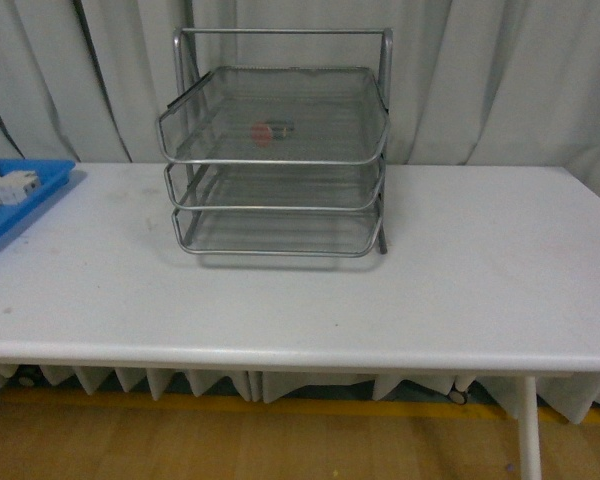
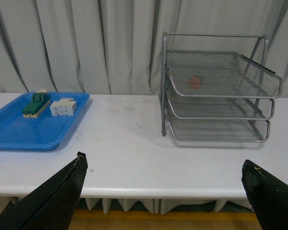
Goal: Place button on rack with both arms
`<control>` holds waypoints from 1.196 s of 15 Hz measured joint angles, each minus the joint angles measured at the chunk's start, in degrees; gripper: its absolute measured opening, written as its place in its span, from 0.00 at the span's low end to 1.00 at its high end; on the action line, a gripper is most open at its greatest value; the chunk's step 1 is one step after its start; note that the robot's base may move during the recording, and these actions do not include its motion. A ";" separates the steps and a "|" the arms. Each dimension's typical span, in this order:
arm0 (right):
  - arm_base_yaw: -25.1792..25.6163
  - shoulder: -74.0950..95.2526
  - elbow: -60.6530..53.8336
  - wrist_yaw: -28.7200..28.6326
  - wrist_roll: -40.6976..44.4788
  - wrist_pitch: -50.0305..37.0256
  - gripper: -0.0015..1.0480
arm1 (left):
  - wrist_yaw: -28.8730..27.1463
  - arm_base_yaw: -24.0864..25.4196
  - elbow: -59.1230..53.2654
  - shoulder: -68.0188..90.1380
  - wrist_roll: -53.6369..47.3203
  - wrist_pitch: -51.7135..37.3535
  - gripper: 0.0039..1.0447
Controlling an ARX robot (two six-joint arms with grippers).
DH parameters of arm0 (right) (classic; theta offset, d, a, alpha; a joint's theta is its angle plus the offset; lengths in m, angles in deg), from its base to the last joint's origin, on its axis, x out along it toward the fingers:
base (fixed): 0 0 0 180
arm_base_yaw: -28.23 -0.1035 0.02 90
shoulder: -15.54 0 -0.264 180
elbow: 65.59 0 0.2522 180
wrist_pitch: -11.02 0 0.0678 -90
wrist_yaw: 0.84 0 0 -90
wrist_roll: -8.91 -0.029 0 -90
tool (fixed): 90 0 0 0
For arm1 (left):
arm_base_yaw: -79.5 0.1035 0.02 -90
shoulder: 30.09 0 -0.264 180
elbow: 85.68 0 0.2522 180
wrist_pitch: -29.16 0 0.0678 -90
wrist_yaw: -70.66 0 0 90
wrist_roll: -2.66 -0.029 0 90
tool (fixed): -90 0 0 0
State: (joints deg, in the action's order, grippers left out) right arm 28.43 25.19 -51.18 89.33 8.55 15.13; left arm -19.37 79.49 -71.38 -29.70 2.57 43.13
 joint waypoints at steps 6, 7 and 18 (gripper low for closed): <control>-0.20 -9.44 0.00 -0.17 0.02 9.79 0.02 | 0.02 0.00 0.00 0.00 0.00 0.02 0.94; -0.20 -9.51 0.00 -0.15 0.02 9.84 0.02 | 0.02 0.00 0.00 0.00 0.00 0.02 0.94; -0.20 -9.51 0.00 -0.15 0.11 9.84 0.72 | 0.02 0.00 0.00 0.00 0.00 -0.02 0.94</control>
State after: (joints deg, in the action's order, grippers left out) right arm 28.24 15.68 -51.18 89.17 8.66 24.96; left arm -19.35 79.49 -71.38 -29.70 2.57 43.11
